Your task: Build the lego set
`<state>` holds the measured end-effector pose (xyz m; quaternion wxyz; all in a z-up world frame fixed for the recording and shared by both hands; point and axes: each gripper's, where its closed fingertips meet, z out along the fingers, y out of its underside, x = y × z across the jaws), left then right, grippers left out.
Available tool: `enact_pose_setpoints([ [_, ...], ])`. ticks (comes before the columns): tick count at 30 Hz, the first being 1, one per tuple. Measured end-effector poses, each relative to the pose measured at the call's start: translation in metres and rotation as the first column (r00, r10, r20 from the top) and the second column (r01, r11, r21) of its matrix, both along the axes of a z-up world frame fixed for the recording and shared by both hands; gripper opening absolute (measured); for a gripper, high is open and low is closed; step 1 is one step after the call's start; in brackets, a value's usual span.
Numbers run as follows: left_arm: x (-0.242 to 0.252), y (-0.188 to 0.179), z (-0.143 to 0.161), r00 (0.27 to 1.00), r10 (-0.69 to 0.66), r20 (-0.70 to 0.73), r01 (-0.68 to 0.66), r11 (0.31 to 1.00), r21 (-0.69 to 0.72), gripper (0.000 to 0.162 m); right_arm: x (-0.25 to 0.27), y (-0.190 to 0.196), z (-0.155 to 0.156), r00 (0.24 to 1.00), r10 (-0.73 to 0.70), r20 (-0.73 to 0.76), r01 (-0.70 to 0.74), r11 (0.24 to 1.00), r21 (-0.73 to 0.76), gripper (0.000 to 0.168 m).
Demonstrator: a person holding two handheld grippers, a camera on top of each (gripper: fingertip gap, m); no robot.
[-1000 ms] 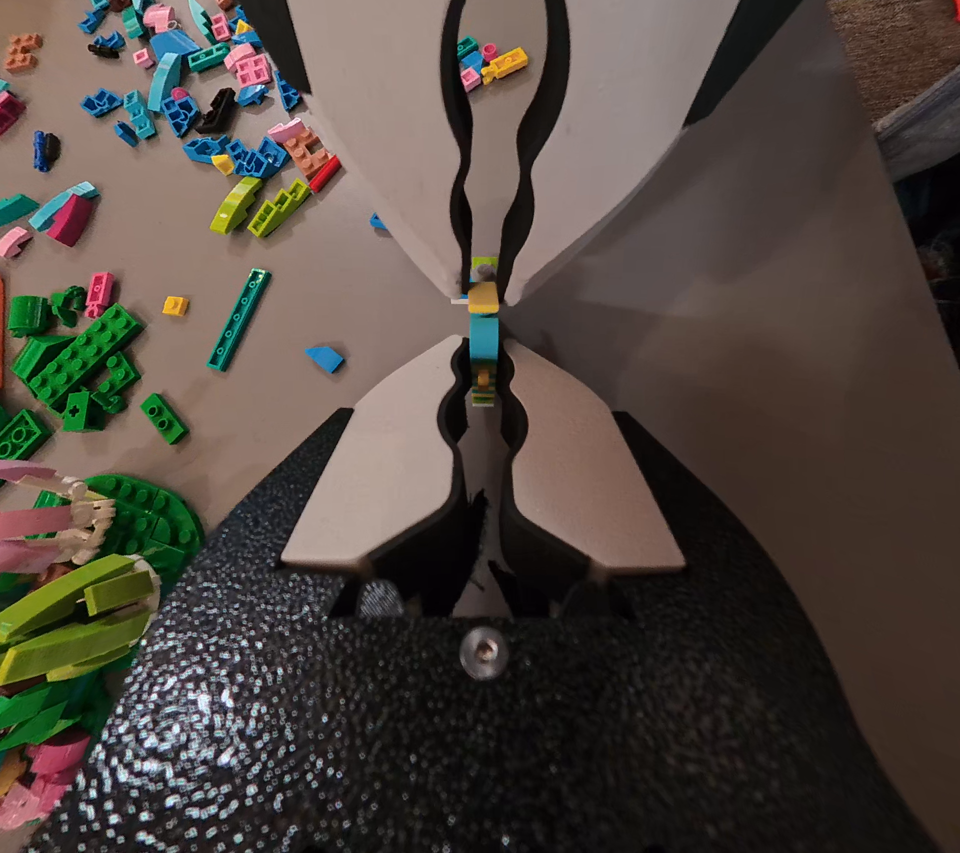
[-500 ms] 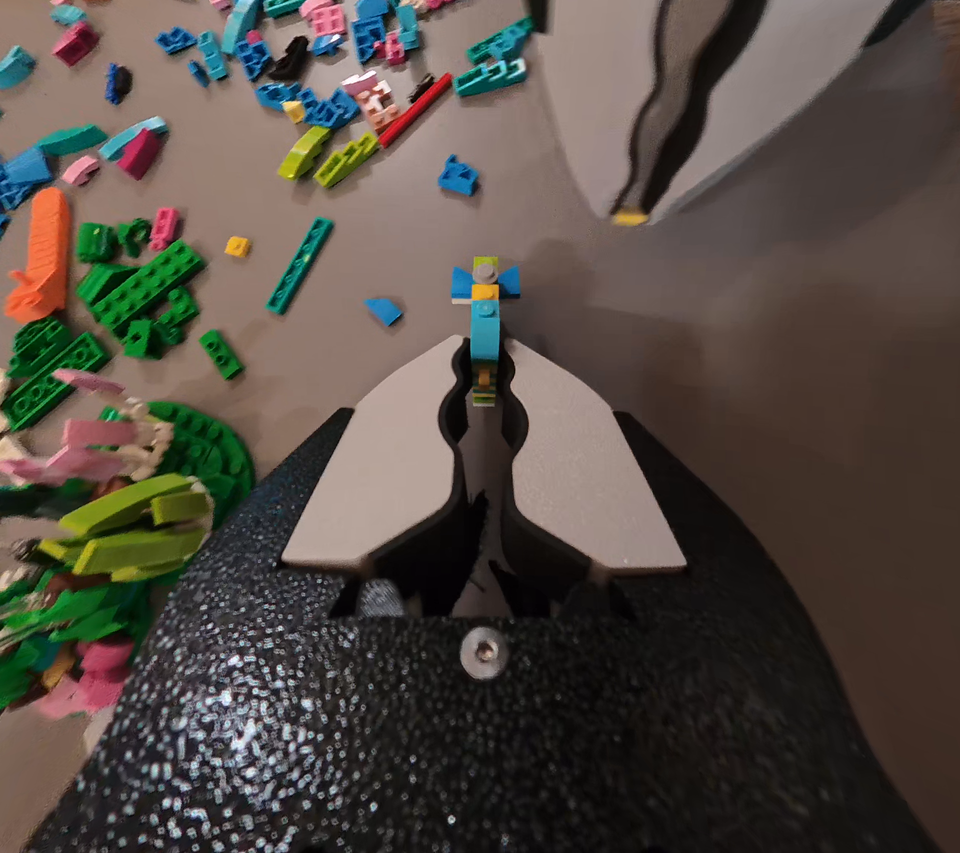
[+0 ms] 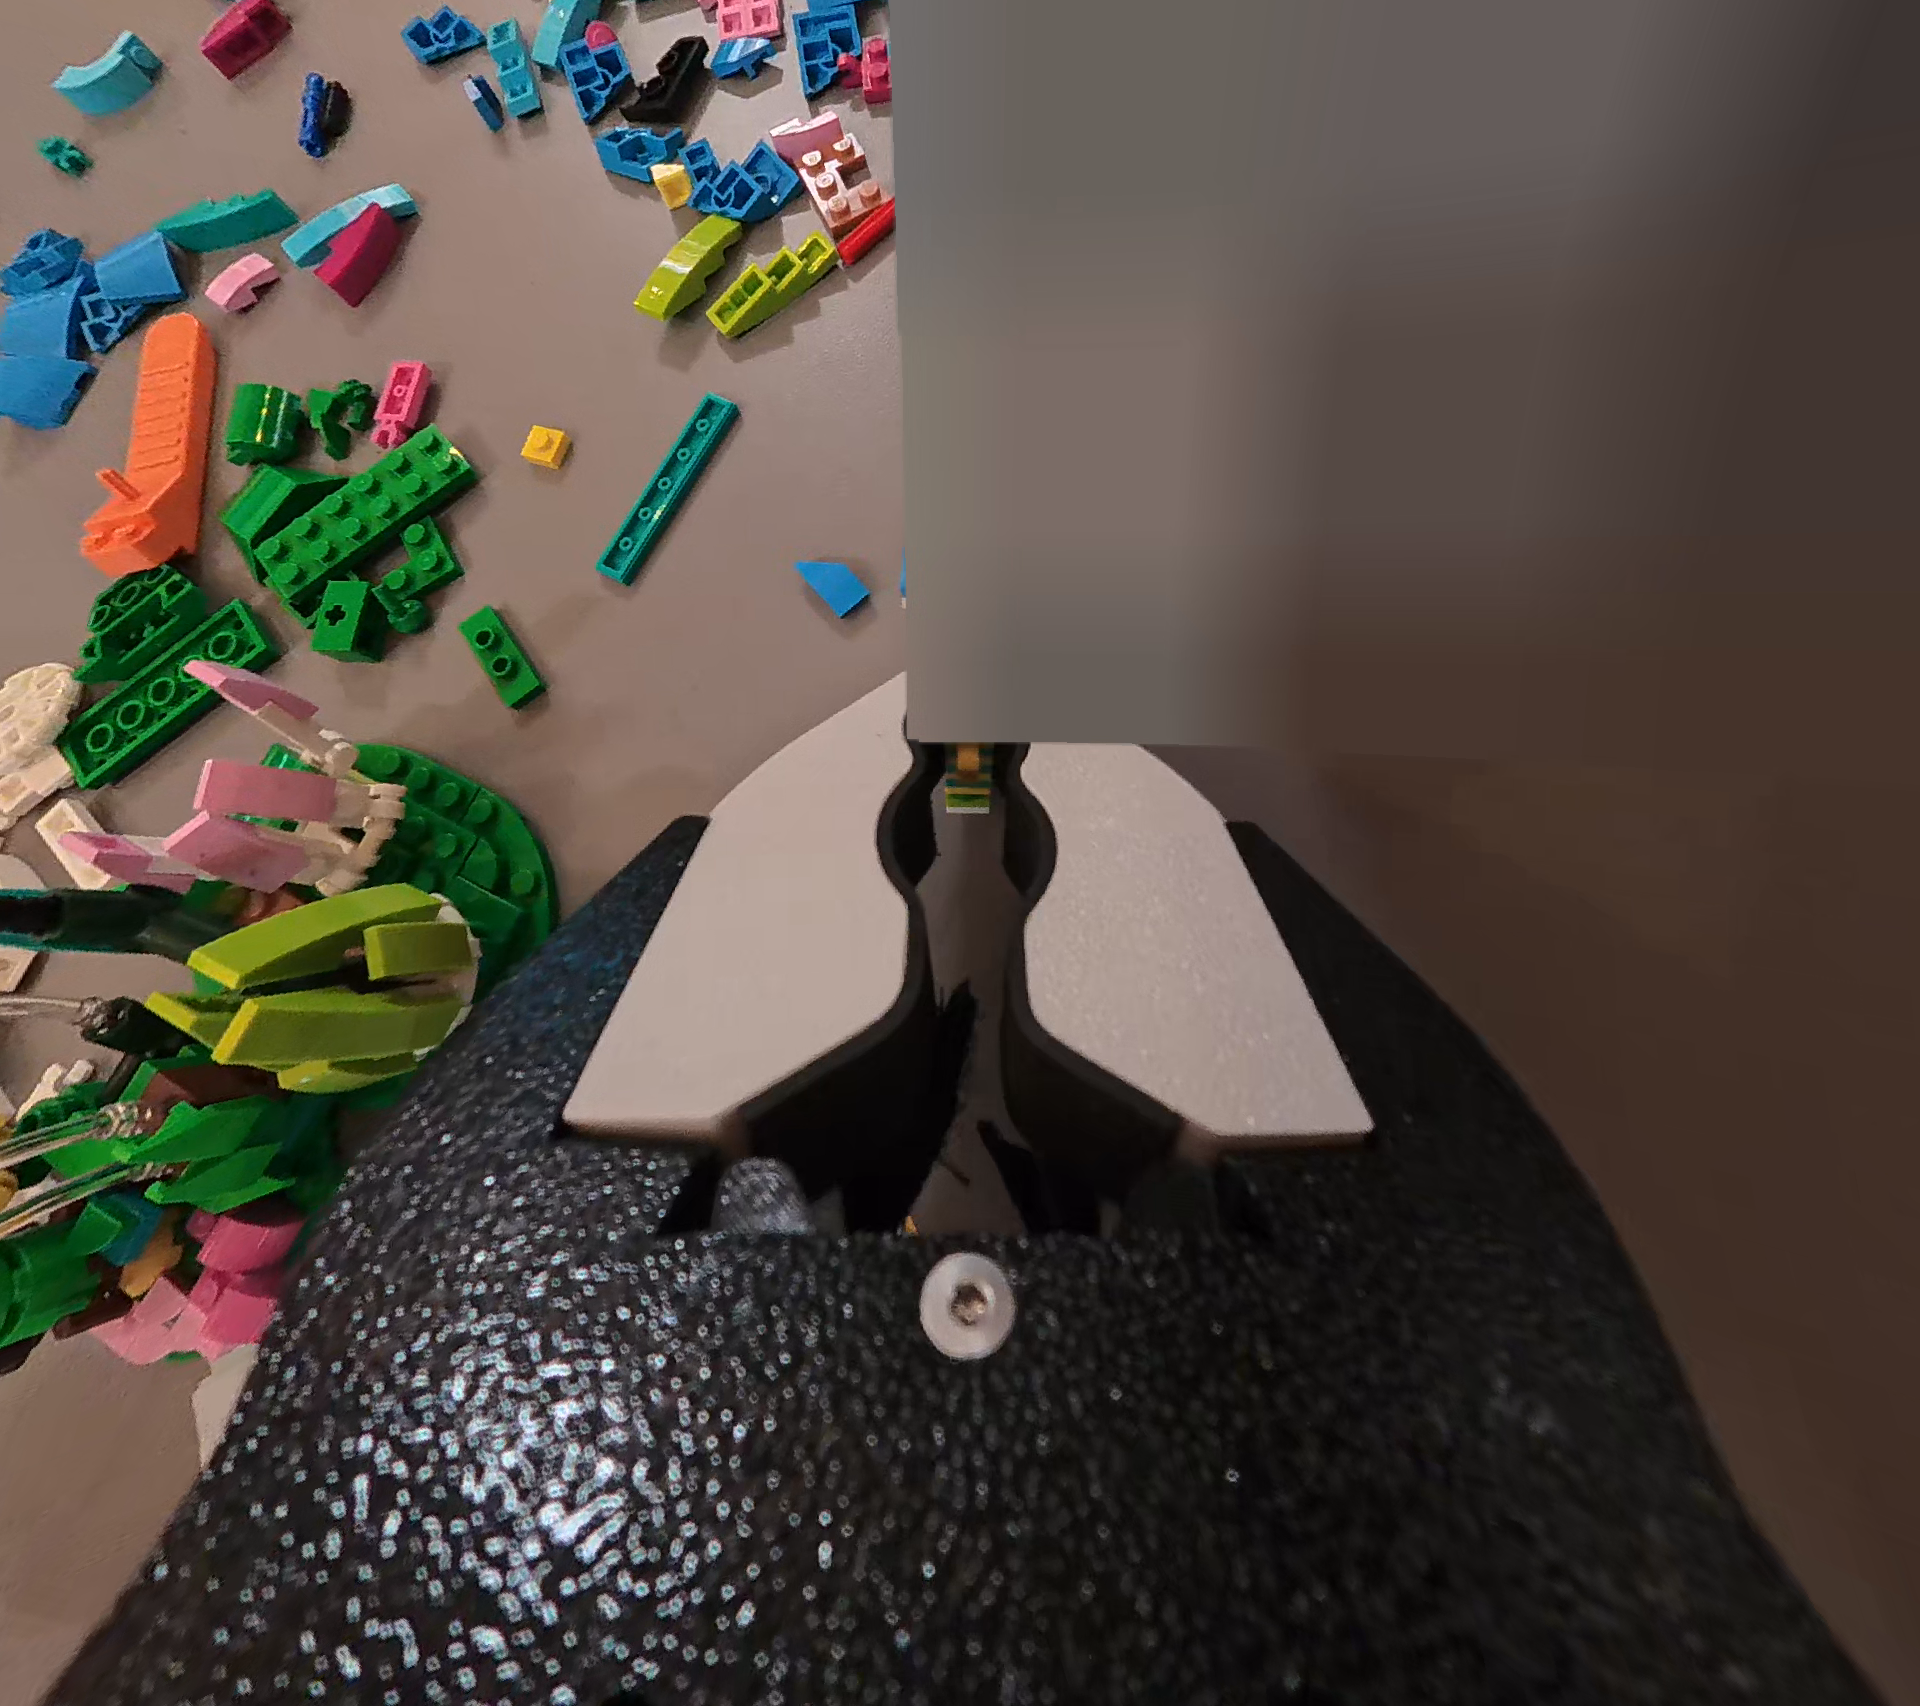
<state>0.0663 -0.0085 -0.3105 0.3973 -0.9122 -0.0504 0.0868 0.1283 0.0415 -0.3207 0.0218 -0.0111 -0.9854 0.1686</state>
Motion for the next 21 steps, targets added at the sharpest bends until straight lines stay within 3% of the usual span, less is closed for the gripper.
enact_pose_setpoints([
  [9,0.002,0.001,0.000,1.000,-0.012,0.005,0.012,1.000,0.002,0.008,-0.001,-0.003,0.007,0.999,-0.033,0.026,0.039,0.966,-0.255,0.010],
  [17,0.005,0.003,0.000,1.000,-0.021,0.010,0.021,1.000,0.005,0.008,0.001,-0.005,-0.001,1.000,-0.014,0.020,0.019,0.968,-0.252,0.006],
  [21,0.005,0.003,0.000,1.000,-0.022,0.011,0.022,1.000,0.004,0.008,0.000,0.007,-0.002,1.000,0.016,0.017,-0.015,0.997,-0.076,0.006],
])
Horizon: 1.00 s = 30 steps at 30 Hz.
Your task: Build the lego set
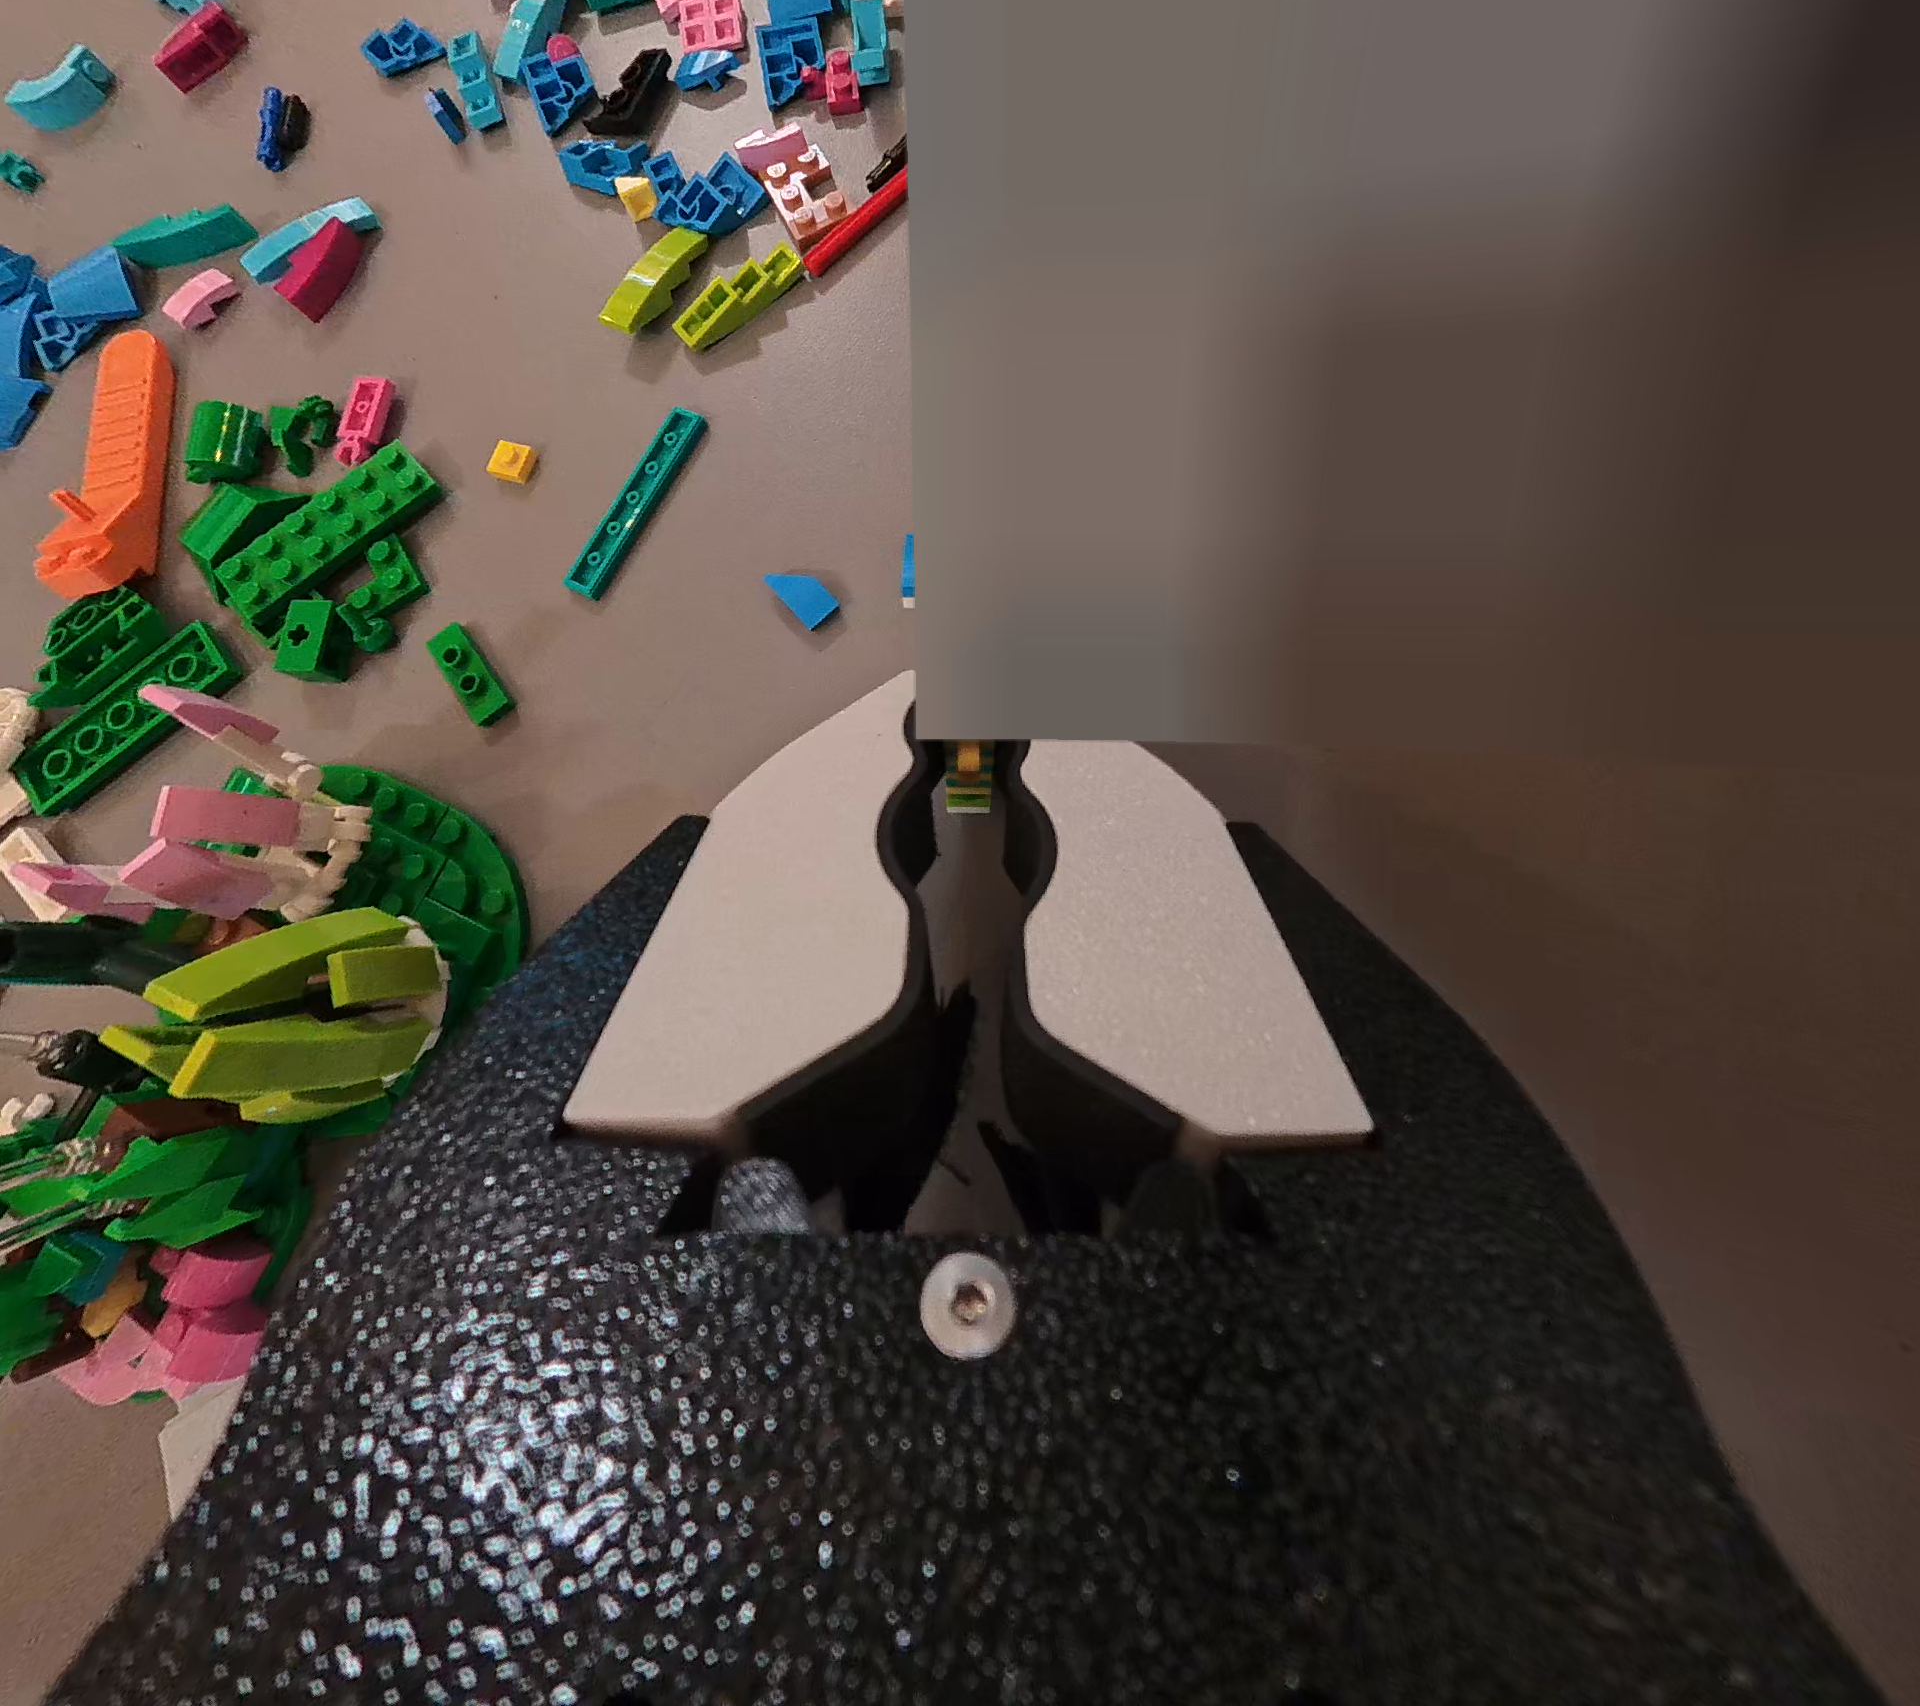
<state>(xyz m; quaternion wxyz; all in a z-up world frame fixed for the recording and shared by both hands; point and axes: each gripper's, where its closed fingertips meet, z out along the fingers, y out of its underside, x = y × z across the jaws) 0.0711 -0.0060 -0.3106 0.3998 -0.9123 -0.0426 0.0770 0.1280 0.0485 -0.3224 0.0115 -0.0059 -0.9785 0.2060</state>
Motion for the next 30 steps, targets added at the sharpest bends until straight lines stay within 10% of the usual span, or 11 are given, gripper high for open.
enact_pose_setpoints([
  [10,0.000,-0.002,0.000,1.000,0.001,-0.005,-0.001,1.000,-0.006,0.008,0.012,0.026,-0.001,0.996,0.069,0.051,-0.085,0.875,0.477,0.006],
  [19,0.000,-0.002,0.000,1.000,-0.002,0.001,0.002,1.000,-0.002,0.008,0.009,0.024,0.007,1.000,0.004,-0.006,-0.004,0.994,0.107,0.016],
  [30,0.004,0.001,0.000,1.000,-0.021,0.022,0.021,1.000,0.012,0.008,0.010,0.021,0.005,0.994,-0.109,0.014,0.109,0.965,-0.238,0.010],
])
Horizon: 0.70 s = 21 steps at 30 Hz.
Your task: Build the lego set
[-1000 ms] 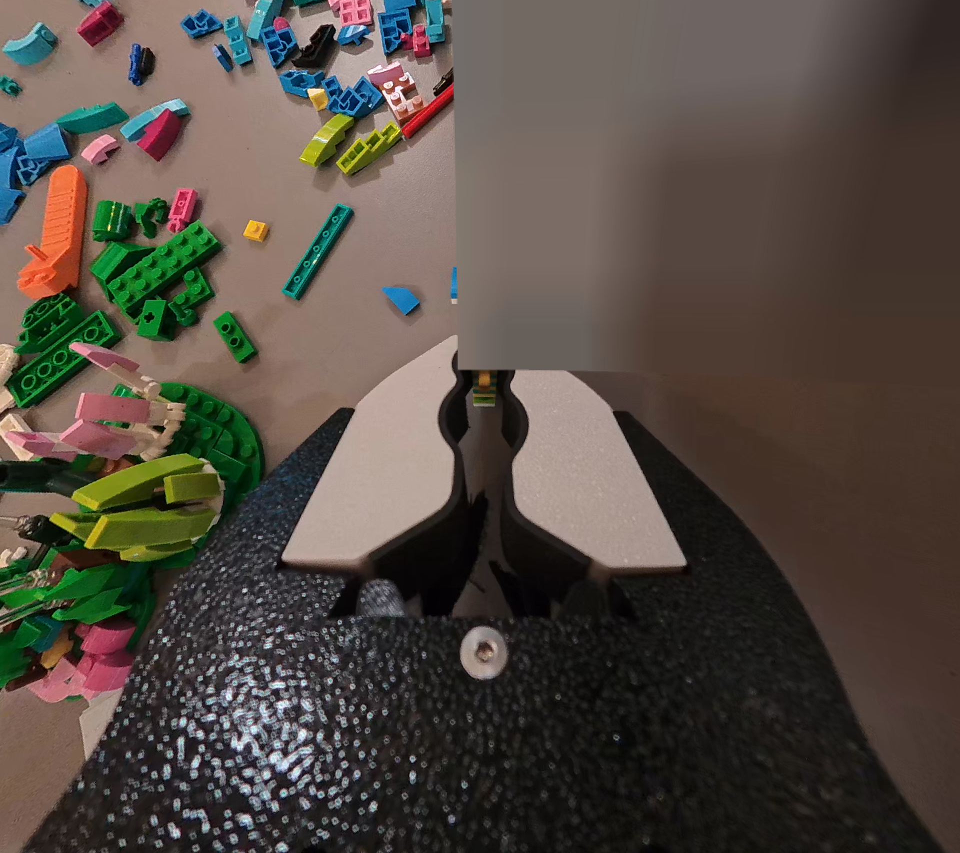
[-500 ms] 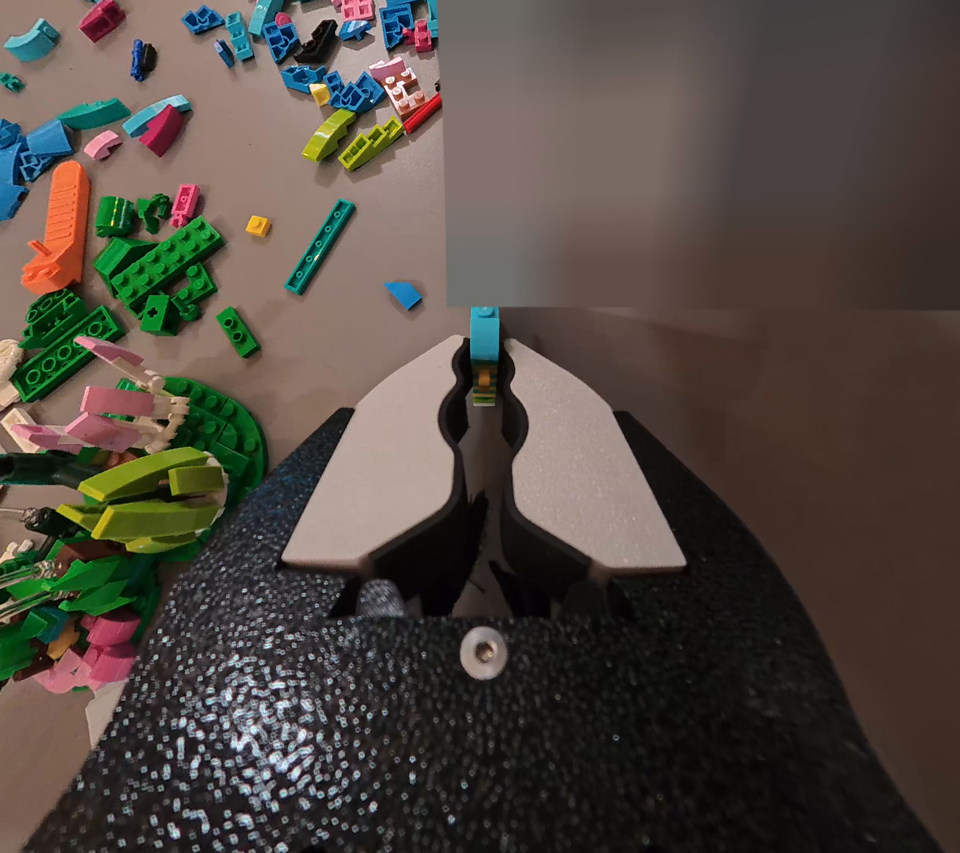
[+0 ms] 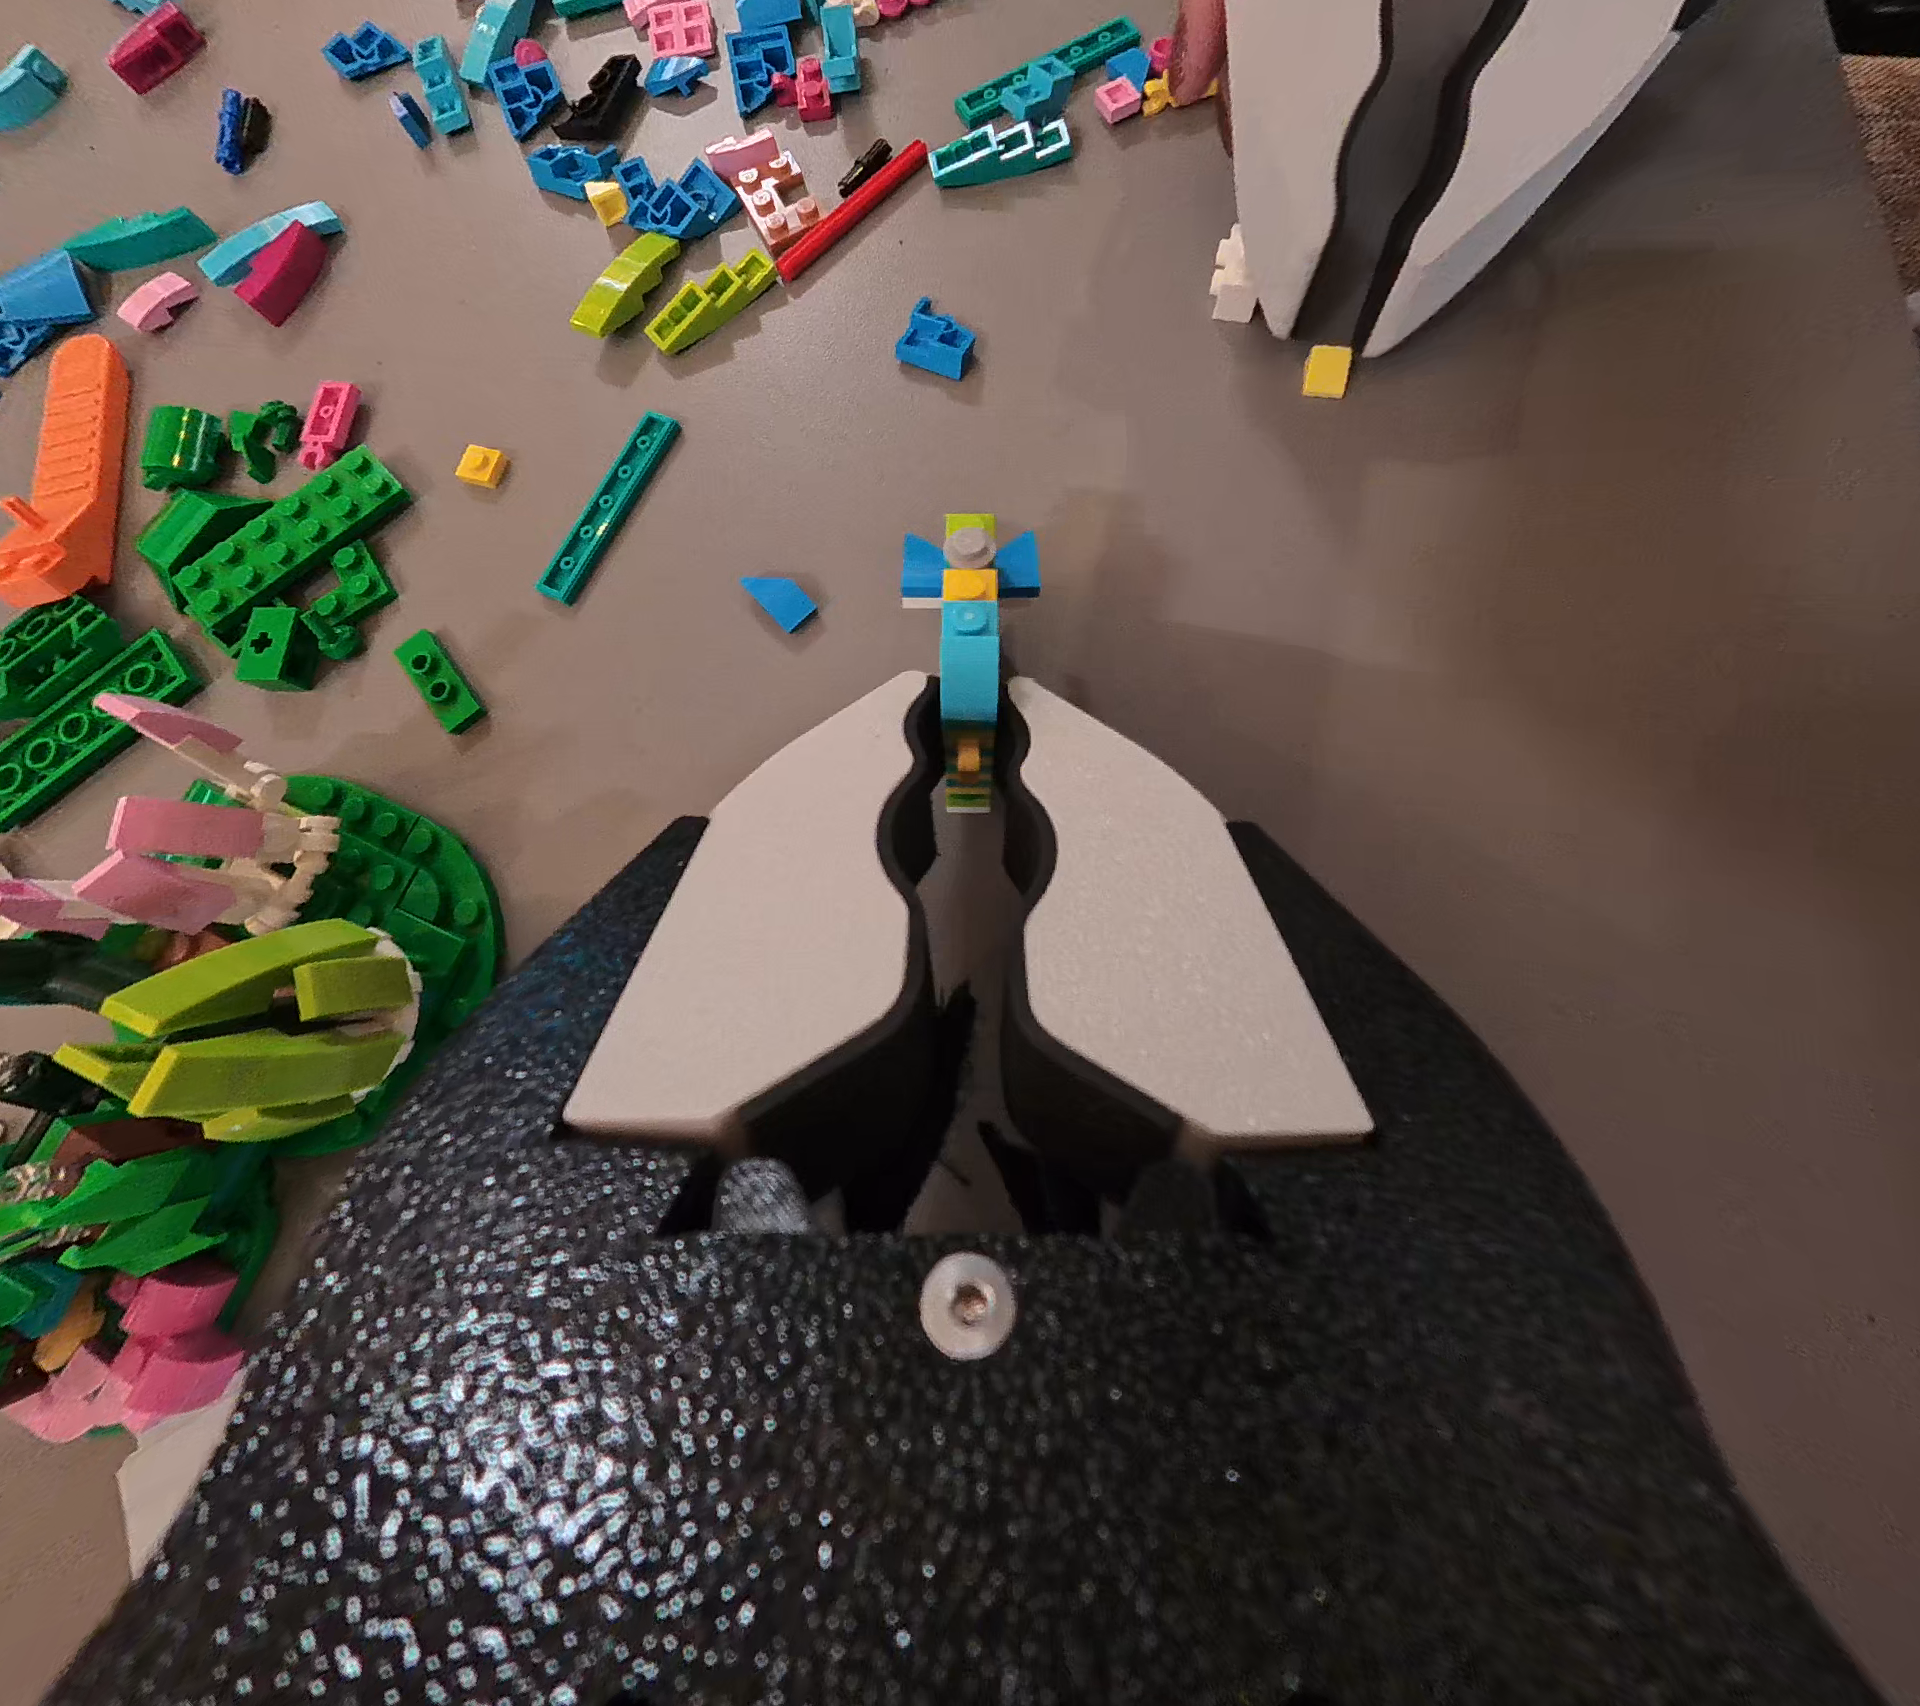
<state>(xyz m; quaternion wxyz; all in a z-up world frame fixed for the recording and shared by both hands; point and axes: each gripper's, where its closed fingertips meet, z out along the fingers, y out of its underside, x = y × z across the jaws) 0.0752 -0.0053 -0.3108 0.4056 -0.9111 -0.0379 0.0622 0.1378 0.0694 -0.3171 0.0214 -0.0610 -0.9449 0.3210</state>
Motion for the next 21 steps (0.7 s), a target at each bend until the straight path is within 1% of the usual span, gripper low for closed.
enact_pose_setpoints([
  [5,0.001,0.000,0.000,1.000,-0.006,0.004,0.006,1.000,0.003,0.008,0.002,0.000,-0.006,1.000,0.002,0.021,-0.003,1.000,0.008,0.009],
  [9,0.003,0.002,0.001,1.000,-0.018,-0.002,0.018,1.000,0.008,0.008,-0.001,-0.003,-0.002,1.000,0.004,-0.005,-0.004,1.000,-0.012,0.007],
  [11,0.006,0.006,0.004,0.999,-0.039,-0.015,0.040,0.999,0.036,0.008,-0.009,-0.010,0.011,0.999,-0.009,-0.053,0.005,0.997,-0.071,0.007],
  [15,0.015,0.014,0.012,0.994,-0.094,-0.049,0.098,0.992,0.085,0.008,-0.027,-0.036,0.053,0.986,-0.040,-0.162,0.001,0.973,-0.230,0.006],
  [17,0.019,0.017,0.014,0.991,-0.115,-0.069,0.121,0.988,0.093,0.008,-0.032,-0.045,0.064,0.979,-0.033,-0.201,-0.015,0.973,-0.230,0.006],
  [21,0.023,0.019,0.015,0.989,-0.132,-0.069,0.138,0.986,0.093,0.008,-0.034,-0.058,0.067,0.969,0.028,-0.245,-0.070,0.984,-0.164,0.006],
])
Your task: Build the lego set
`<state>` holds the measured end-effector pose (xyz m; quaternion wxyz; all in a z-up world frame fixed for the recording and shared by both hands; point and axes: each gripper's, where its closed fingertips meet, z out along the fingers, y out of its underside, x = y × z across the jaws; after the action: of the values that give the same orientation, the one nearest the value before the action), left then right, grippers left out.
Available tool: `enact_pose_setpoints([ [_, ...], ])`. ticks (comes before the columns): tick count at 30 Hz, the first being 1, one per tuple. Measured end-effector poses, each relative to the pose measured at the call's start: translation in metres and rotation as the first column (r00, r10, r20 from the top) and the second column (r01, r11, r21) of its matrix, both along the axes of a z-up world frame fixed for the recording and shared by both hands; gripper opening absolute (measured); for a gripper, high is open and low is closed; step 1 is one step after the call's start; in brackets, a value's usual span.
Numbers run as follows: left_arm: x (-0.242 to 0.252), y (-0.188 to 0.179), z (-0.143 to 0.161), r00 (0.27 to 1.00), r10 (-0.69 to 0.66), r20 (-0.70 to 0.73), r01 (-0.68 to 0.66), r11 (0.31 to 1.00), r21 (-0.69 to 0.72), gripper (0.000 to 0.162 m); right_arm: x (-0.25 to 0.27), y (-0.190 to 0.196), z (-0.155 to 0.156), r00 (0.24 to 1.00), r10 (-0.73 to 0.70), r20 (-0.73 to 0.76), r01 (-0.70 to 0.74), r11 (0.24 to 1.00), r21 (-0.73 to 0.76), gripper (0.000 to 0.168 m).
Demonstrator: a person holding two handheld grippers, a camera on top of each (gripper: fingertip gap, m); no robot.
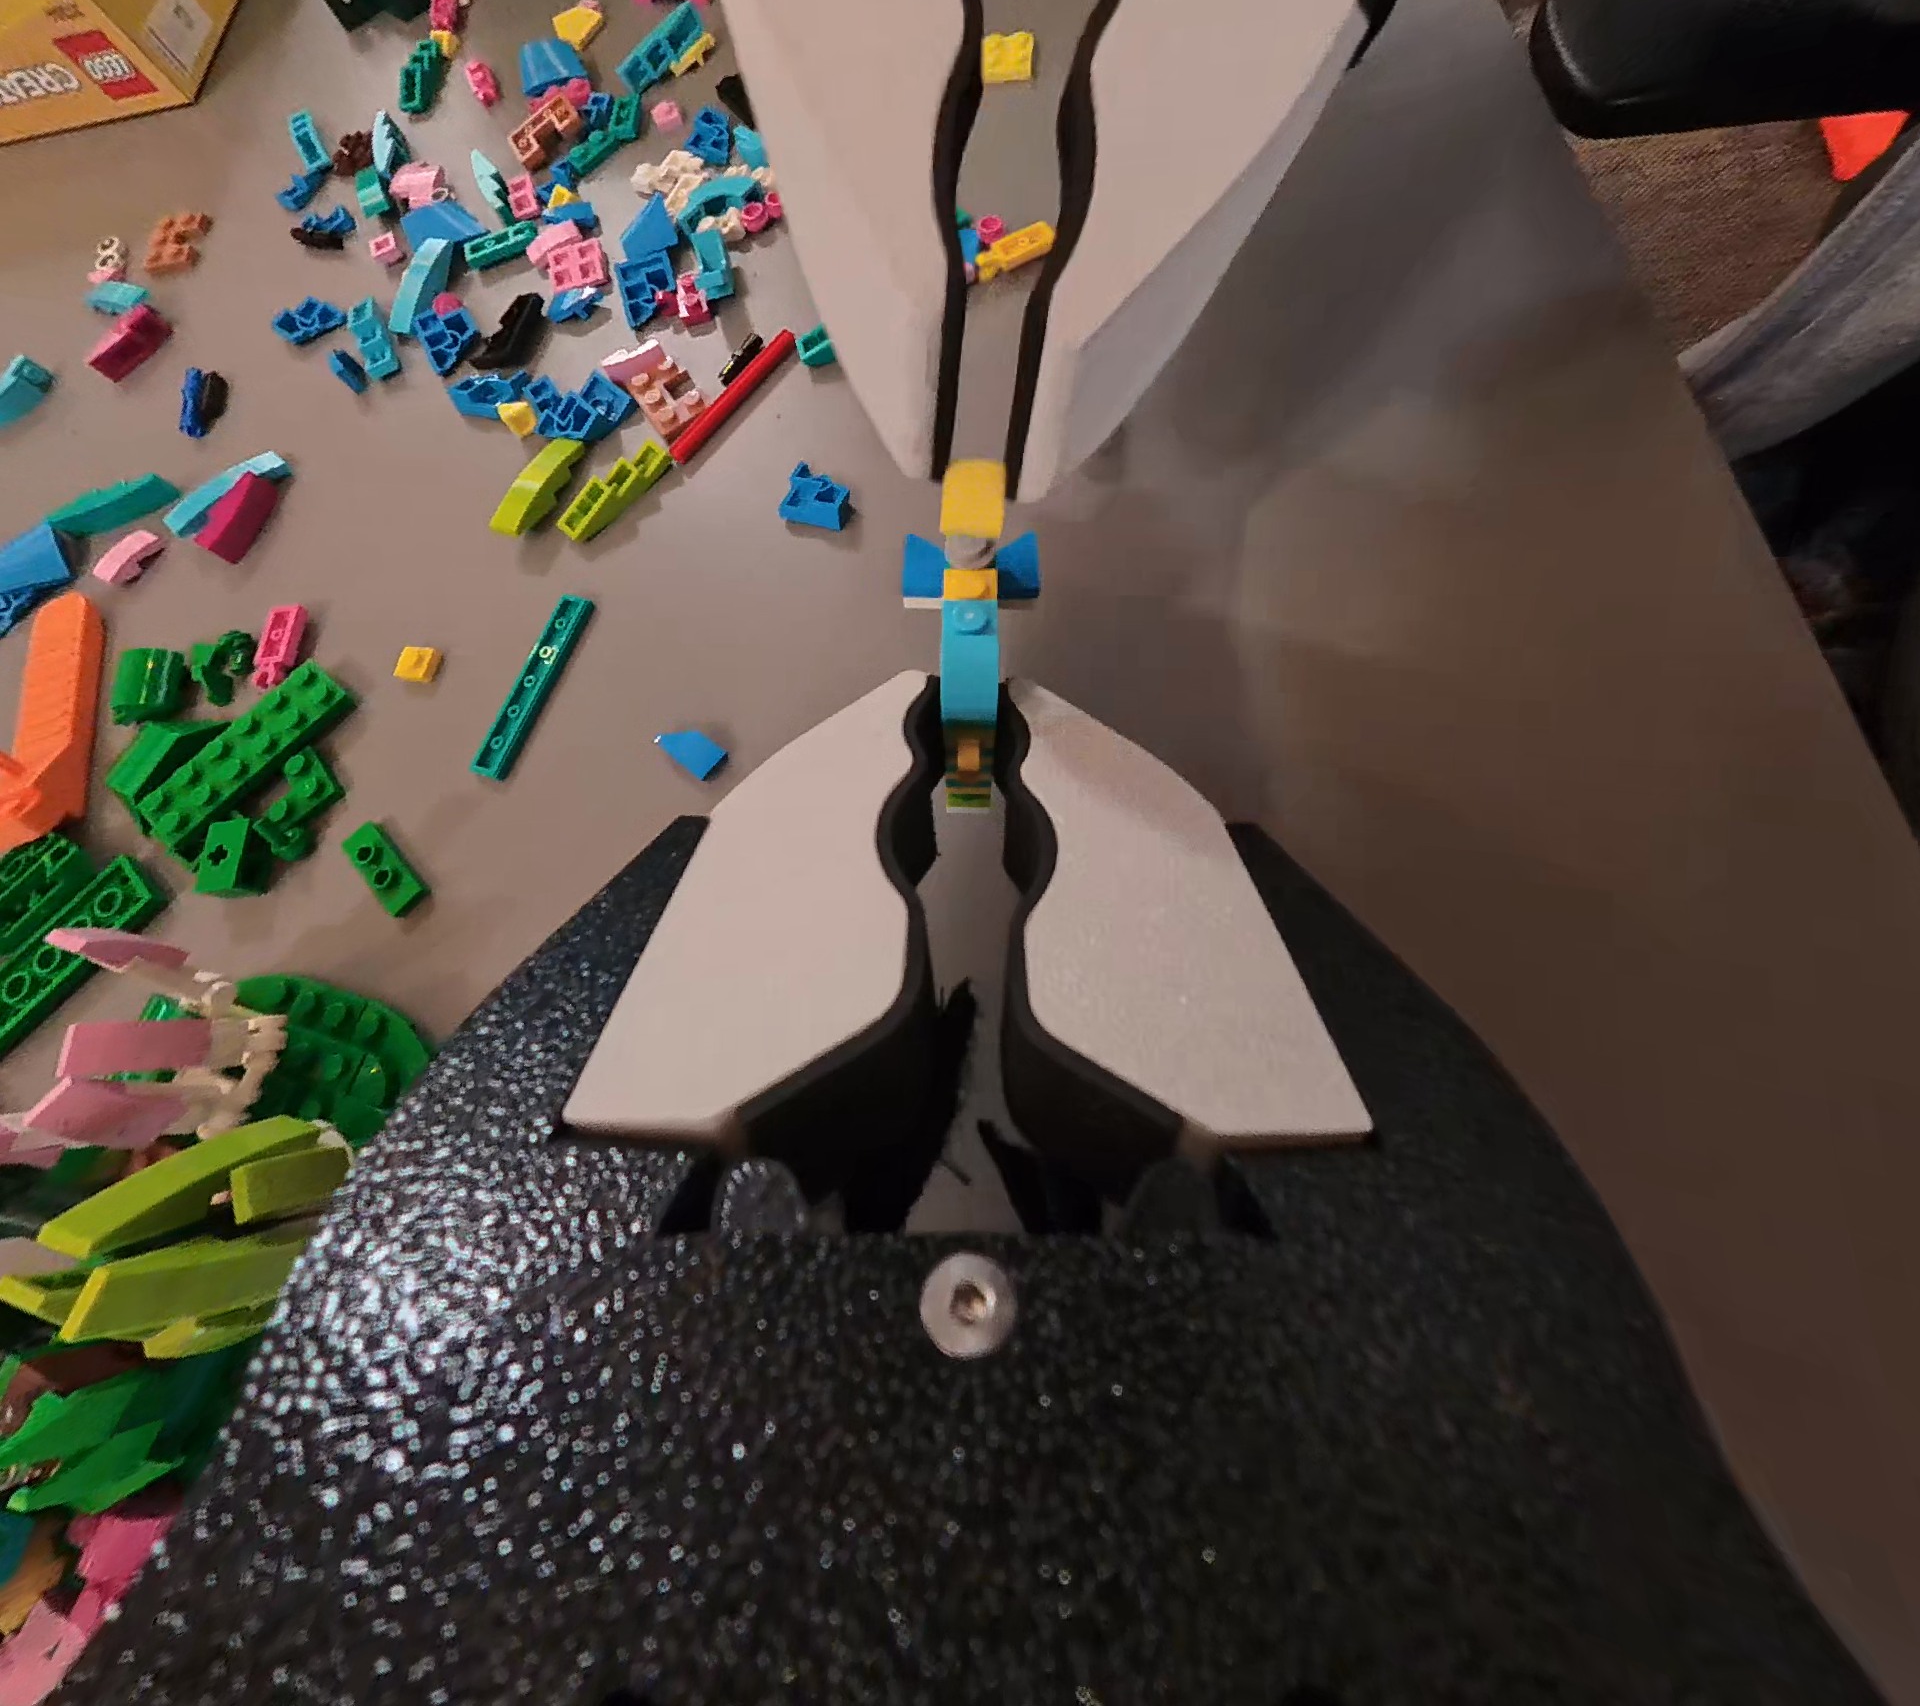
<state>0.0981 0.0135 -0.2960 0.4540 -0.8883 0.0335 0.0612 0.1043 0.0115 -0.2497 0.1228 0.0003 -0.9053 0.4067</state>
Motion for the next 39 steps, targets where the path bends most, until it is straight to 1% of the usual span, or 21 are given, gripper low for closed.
enact_pose_setpoints([
  [6,0.000,0.000,-0.001,1.000,0.001,0.000,-0.001,1.000,-0.011,0.008,0.000,-0.006,-0.009,0.999,0.037,-0.011,-0.035,0.991,0.126,0.006],
  [13,-0.001,-0.001,-0.002,1.000,0.008,-0.011,-0.008,1.000,-0.021,0.008,-0.002,-0.008,-0.011,0.999,0.044,-0.008,-0.042,0.985,0.170,0.006],
  [16,-0.002,-0.001,-0.002,1.000,0.013,-0.010,-0.013,1.000,-0.019,0.008,-0.002,-0.009,-0.011,0.999,0.038,-0.009,-0.036,0.983,0.180,0.006],
  [23,-0.002,0.000,-0.001,1.000,0.017,0.025,-0.017,1.000,0.003,0.008,-0.004,-0.009,-0.010,0.998,-0.018,0.064,0.008,0.989,0.148,0.006],
  [31,0.000,0.000,-0.002,0.998,0.011,0.062,-0.012,1.000,0.007,0.008,-0.004,-0.009,-0.012,0.996,-0.026,0.084,0.013,0.989,0.150,0.006],
  [39,0.001,0.000,-0.005,0.998,0.007,0.070,-0.007,1.000,0.000,0.008,-0.005,-0.009,-0.012,0.996,-0.026,0.091,0.012,0.988,0.152,0.007],
])
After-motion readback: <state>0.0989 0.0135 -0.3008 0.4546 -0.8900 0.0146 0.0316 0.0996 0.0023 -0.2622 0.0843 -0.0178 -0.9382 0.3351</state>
